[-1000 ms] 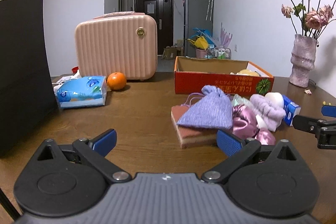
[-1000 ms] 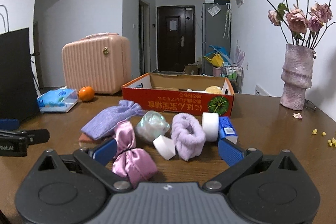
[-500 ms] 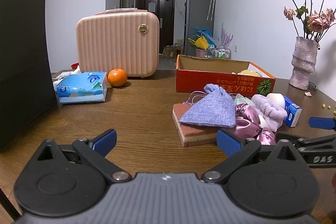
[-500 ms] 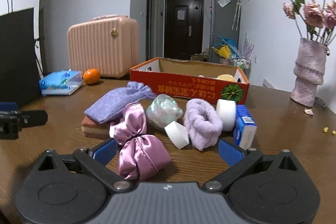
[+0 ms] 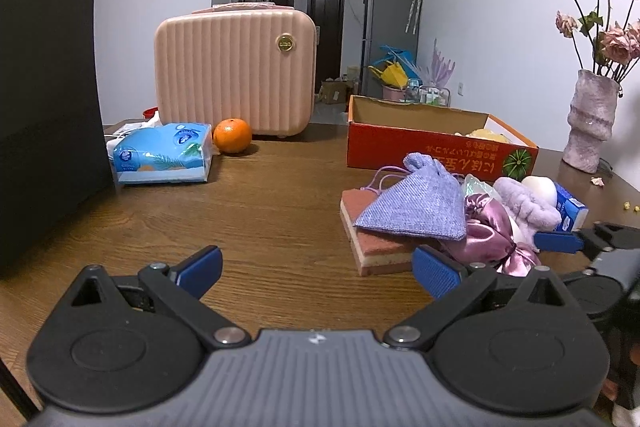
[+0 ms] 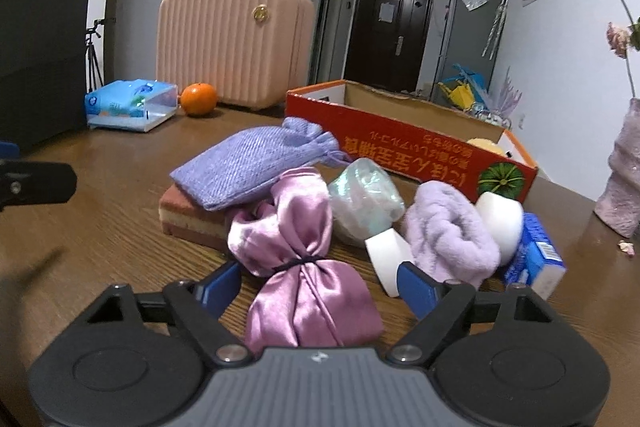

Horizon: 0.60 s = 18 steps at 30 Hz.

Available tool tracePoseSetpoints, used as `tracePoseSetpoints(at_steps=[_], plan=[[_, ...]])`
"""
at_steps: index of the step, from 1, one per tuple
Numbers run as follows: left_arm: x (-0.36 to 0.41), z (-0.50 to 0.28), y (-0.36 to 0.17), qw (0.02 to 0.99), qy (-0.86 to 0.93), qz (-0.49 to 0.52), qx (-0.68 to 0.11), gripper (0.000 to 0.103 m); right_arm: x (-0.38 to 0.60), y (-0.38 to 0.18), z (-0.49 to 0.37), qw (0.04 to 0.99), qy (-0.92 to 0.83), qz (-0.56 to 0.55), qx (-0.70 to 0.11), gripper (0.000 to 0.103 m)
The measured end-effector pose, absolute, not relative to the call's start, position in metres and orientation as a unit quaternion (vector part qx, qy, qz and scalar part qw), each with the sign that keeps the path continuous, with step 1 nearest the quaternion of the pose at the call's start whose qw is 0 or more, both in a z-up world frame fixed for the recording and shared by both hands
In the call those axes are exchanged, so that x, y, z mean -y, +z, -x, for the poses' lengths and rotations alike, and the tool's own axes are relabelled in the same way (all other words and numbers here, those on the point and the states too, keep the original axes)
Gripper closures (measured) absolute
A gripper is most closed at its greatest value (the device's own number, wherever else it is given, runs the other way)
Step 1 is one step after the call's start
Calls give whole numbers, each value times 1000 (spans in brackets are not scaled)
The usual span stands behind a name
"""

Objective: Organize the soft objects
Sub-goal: 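Grasp the pink satin scrunchie with the right gripper and lift it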

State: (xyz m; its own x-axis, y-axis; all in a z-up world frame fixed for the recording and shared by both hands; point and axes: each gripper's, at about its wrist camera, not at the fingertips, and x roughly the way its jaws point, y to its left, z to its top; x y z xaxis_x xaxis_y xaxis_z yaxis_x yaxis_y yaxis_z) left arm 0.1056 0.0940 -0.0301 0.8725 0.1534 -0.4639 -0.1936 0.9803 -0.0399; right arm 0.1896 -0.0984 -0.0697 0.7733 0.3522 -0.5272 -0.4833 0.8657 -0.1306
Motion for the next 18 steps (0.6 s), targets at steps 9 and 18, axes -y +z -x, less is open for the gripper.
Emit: tracePoseSetpoints(at_steps=[9, 18], plan=[[-96, -107, -32, 965, 85, 48, -242, 0, 102, -76, -204, 917, 248, 103, -295, 65], [-99, -109, -33, 964, 86, 56, -244, 0, 105, -68, -185, 931, 241, 112, -249, 76]])
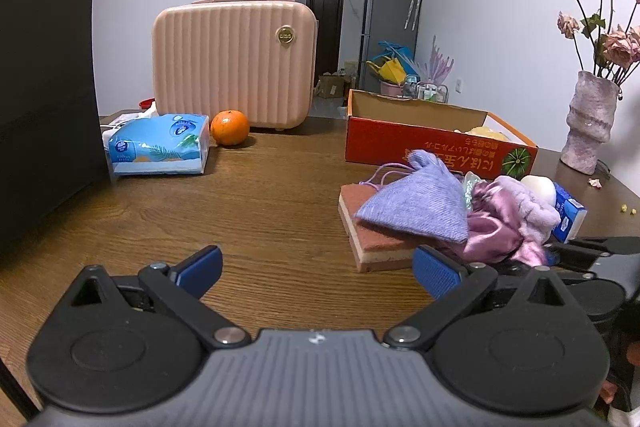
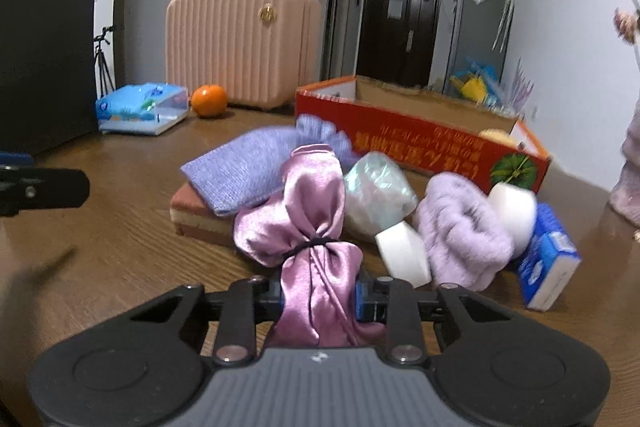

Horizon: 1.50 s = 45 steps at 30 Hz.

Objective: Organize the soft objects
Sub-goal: 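Grasp the pink satin scrunchie with the right gripper and lift it, then grasp the lavender drawstring pouch with the left gripper while the right gripper holds the scrunchie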

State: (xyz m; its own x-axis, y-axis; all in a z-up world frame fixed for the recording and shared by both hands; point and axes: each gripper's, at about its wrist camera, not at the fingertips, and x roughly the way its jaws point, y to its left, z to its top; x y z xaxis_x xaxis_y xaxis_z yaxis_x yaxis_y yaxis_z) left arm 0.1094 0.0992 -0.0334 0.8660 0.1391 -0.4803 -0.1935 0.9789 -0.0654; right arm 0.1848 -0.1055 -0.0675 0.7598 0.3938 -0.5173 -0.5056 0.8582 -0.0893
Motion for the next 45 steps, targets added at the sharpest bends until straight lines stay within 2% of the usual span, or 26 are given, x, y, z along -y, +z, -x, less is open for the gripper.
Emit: tracePoseSetpoints(at_steps=[15, 23, 34, 45], plan=[[-101, -110, -32, 966, 83, 65, -235, 0, 159, -40, -160, 961, 189, 60, -191, 76], [-83, -113, -18, 971, 69, 25, -226, 0, 171, -36, -161, 965, 181, 43, -183, 76], [-43, -158, -4, 971, 27, -31, -234, 0, 191, -32, -170, 972, 152, 23, -176, 76], [-19, -218, -28, 961, 24, -60, -270, 0, 211, -34, -182, 976, 124, 13, -179, 76]])
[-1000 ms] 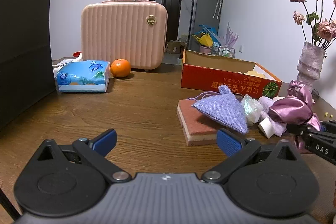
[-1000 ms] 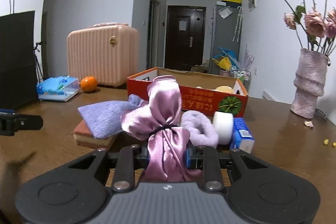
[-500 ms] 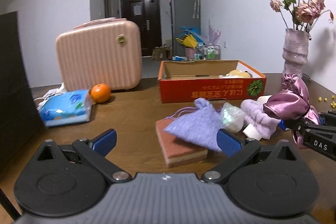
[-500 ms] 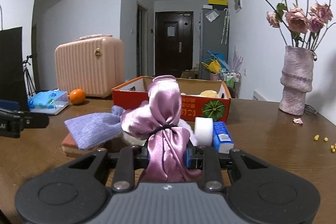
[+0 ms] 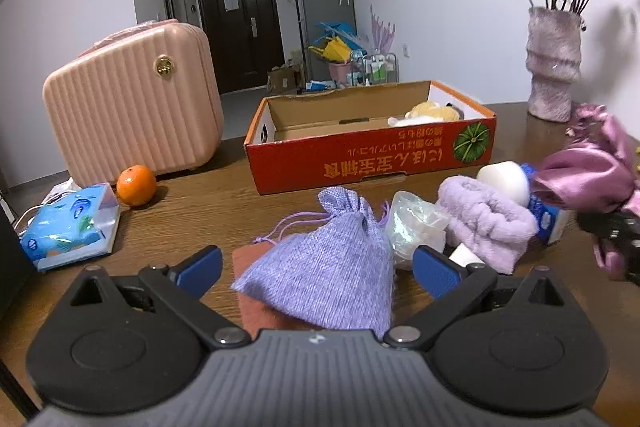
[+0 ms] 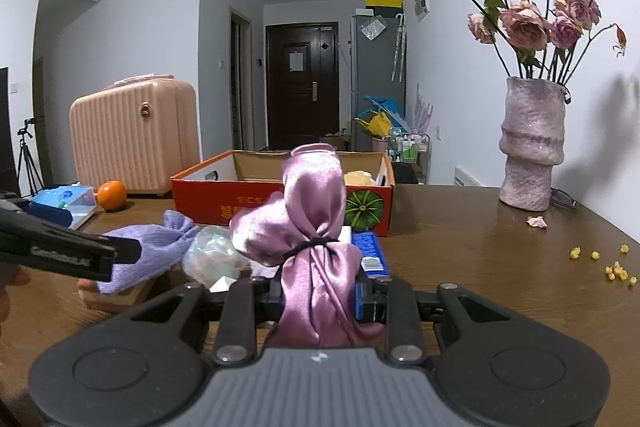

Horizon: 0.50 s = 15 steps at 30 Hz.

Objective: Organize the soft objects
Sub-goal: 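Grasp the lavender drawstring pouch with the left gripper while the right gripper holds the scrunchie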

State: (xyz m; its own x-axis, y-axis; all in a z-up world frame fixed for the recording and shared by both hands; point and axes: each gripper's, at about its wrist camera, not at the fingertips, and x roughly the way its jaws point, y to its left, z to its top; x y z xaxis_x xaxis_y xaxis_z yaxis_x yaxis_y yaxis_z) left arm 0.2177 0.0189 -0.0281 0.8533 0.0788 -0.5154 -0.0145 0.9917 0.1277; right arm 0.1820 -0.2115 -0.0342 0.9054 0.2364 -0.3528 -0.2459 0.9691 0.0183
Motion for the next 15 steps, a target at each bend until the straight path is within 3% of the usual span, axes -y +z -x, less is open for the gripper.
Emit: tracePoseSetpoints(at_steps=[15], plan=[[-20, -246, -61, 954, 23, -78, -290, 0, 210, -43, -188, 976, 115, 16, -187, 76]])
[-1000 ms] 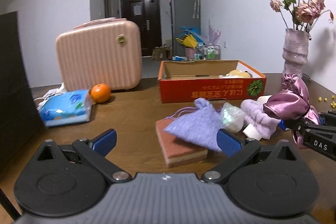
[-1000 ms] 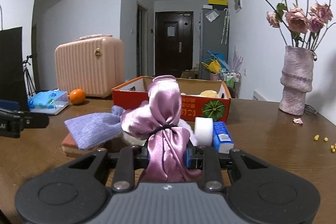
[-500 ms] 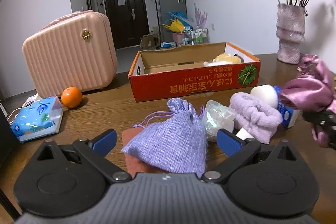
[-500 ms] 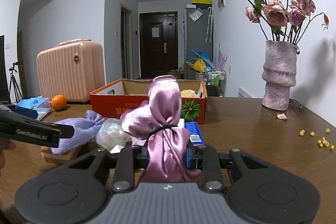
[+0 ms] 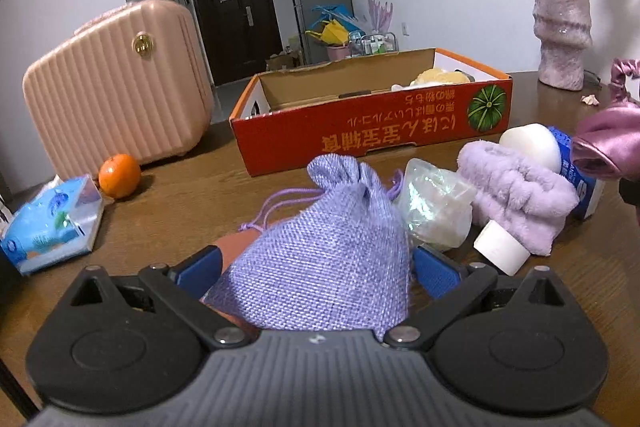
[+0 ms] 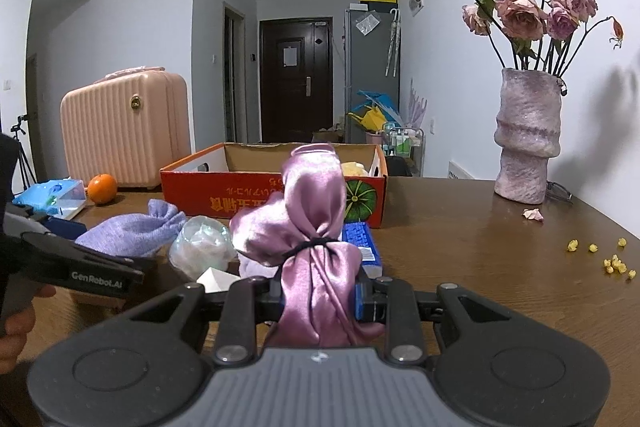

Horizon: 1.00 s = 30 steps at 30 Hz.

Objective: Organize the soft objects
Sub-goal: 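Grasp the lavender drawstring pouch with the left gripper while the right gripper holds the scrunchie, then lift the pouch with the left gripper while the right gripper carries the scrunchie toward the box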

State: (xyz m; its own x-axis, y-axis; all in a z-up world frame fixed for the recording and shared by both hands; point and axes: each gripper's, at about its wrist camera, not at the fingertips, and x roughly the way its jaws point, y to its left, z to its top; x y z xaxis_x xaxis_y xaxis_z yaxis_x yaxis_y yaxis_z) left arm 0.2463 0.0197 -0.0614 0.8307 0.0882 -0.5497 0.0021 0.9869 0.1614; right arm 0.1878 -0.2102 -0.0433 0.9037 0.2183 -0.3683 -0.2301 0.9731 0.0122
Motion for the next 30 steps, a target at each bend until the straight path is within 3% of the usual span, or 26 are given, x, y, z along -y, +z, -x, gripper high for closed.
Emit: tracePoseSetpoints(at_steps=[3, 8, 13, 18, 30], plan=[[-25, -248, -62, 954, 17, -62, -293, 1, 211, -44, -189, 975, 116, 15, -189, 76], [-35, -250, -62, 955, 4, -29, -296, 13, 211, -43, -189, 975, 119, 16, -188, 76], [-38, -250, -61, 955, -7, -15, -297, 38, 211, -43, -189, 975, 120, 15, -186, 76], [-43, -245, -57, 956, -15, 2, -293, 54, 211, -44, -188, 975, 120, 15, -185, 76], [-46, -227, -41, 967, -14, 13, -254, 59, 210, -44, -188, 976, 119, 16, -182, 76]])
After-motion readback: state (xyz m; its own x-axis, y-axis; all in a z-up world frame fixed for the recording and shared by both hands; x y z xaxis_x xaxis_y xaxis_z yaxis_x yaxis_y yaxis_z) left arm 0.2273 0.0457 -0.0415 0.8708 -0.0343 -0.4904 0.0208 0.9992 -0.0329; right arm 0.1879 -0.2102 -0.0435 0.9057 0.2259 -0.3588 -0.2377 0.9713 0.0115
